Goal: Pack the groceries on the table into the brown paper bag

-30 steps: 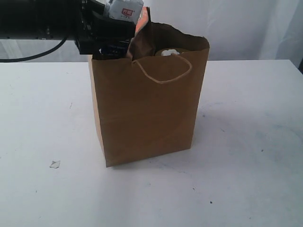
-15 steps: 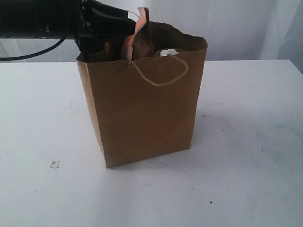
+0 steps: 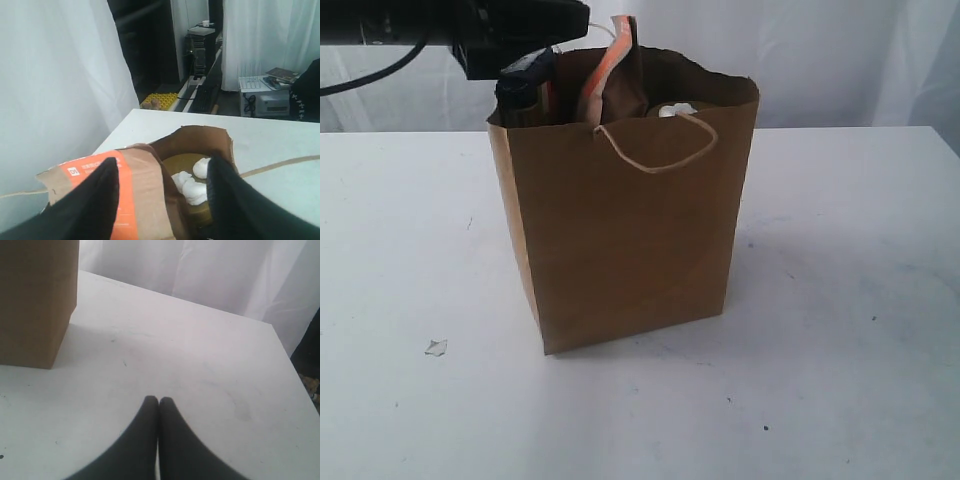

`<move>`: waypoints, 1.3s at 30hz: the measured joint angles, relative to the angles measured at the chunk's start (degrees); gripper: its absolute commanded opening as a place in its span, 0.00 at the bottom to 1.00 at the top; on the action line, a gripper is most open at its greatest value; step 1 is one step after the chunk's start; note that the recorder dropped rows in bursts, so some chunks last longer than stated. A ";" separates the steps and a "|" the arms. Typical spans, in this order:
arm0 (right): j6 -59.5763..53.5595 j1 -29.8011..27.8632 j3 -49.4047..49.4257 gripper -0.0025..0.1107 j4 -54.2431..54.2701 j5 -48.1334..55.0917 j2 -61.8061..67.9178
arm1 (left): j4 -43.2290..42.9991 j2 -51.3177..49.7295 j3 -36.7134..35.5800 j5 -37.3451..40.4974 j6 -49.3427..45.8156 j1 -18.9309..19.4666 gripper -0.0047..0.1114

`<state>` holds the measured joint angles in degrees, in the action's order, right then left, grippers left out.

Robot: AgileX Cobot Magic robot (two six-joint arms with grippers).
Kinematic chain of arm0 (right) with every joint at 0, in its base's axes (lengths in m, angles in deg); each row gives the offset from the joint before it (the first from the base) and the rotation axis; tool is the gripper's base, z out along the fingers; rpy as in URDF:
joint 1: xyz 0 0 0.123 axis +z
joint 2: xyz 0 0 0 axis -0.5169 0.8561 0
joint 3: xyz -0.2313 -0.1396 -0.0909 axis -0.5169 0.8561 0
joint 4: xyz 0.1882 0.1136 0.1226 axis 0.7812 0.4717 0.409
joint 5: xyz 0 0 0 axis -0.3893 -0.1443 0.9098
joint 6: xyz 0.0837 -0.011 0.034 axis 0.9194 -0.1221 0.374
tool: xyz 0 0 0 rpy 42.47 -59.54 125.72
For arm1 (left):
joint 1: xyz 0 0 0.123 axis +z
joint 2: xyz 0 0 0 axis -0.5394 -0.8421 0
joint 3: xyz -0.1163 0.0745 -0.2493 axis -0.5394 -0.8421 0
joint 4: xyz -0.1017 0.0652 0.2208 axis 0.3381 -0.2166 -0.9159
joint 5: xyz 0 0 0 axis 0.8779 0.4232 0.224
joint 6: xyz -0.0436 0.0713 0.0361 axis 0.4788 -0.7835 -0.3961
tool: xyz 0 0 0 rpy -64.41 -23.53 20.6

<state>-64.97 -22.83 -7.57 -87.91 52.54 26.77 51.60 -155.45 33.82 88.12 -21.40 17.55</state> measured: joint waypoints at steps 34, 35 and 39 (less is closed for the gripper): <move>0.00 0.00 0.00 0.02 0.00 0.00 0.00 | -25.31 34.57 -12.26 -18.93 46.18 15.05 0.04; 0.00 0.00 0.00 0.02 0.00 0.00 0.00 | -25.44 35.99 -13.77 -19.98 46.39 15.05 0.04; 0.00 0.00 0.00 0.02 0.00 0.00 0.00 | -26.40 41.75 -19.54 -22.50 46.79 15.05 0.04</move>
<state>-64.97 -22.83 -7.57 -87.91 52.54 26.77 25.20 -113.70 14.28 65.62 25.39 32.59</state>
